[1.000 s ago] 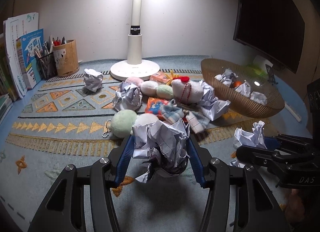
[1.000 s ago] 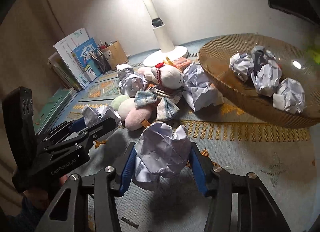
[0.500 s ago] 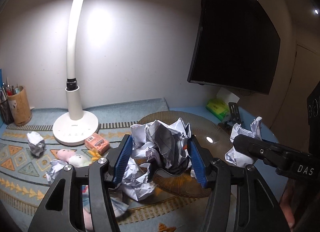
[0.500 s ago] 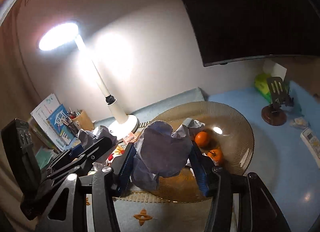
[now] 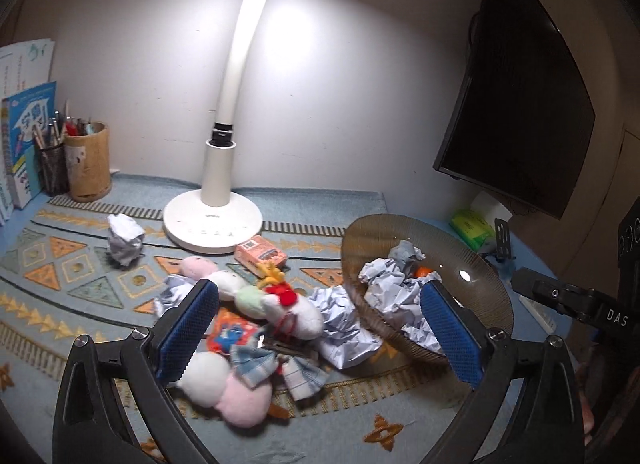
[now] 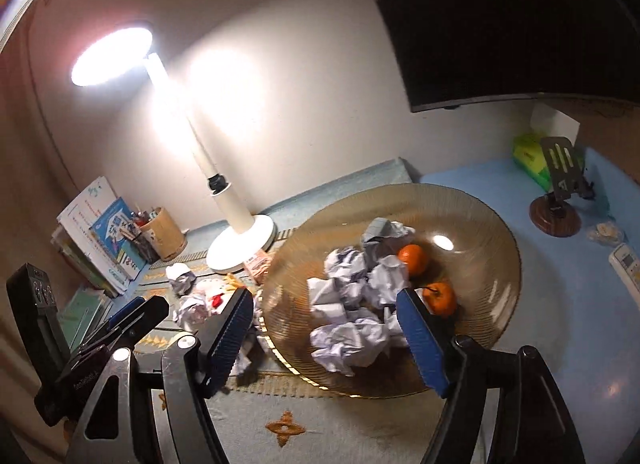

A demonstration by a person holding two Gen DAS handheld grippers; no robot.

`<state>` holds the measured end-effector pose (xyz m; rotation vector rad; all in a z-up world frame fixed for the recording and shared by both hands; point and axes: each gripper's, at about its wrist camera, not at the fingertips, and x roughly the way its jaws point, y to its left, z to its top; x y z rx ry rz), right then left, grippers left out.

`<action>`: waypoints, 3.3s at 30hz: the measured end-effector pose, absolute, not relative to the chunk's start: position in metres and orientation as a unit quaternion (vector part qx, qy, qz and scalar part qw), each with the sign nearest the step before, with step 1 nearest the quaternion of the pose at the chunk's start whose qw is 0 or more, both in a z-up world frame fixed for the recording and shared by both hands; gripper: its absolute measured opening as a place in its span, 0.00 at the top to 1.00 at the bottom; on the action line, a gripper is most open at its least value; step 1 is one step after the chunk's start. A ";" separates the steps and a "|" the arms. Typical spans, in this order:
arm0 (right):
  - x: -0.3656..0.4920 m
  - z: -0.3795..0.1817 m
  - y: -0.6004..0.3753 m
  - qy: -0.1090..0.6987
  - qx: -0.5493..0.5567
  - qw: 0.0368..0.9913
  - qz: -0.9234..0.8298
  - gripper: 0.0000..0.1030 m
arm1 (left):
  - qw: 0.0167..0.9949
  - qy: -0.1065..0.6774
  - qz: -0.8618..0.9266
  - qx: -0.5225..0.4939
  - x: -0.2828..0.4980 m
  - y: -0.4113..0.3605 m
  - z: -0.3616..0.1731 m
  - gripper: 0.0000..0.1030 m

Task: Organize objects
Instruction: 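Carry both paper balls to the amber bowl and release them inside, then move both open tools back toward the pile of toys and paper, then grasp a paper ball with the left tool while the right tool grasps another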

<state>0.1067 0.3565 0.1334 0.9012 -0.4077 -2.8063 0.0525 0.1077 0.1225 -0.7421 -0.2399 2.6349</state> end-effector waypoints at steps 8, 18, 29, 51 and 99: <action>0.118 0.099 0.241 -0.059 0.309 0.190 -0.930 0.24 | 0.079 -0.073 0.956 -0.274 0.074 0.023 0.081 0.01; 0.097 0.026 0.209 -0.011 0.365 0.173 -0.915 0.24 | 0.073 -0.098 0.941 -0.315 0.067 0.001 0.043 0.01; 0.100 0.025 0.199 0.022 0.364 0.157 -0.918 0.17 | 0.079 -0.122 0.936 -0.319 0.067 -0.005 0.040 0.01; 0.105 0.021 0.182 0.076 0.354 0.142 -0.921 0.14 | 0.082 -0.127 0.934 -0.322 0.066 -0.007 0.039 0.01; -0.033 0.034 0.094 0.017 0.414 0.199 -0.888 0.33 | 0.126 -0.146 0.902 -0.387 -0.136 -0.045 0.046 0.01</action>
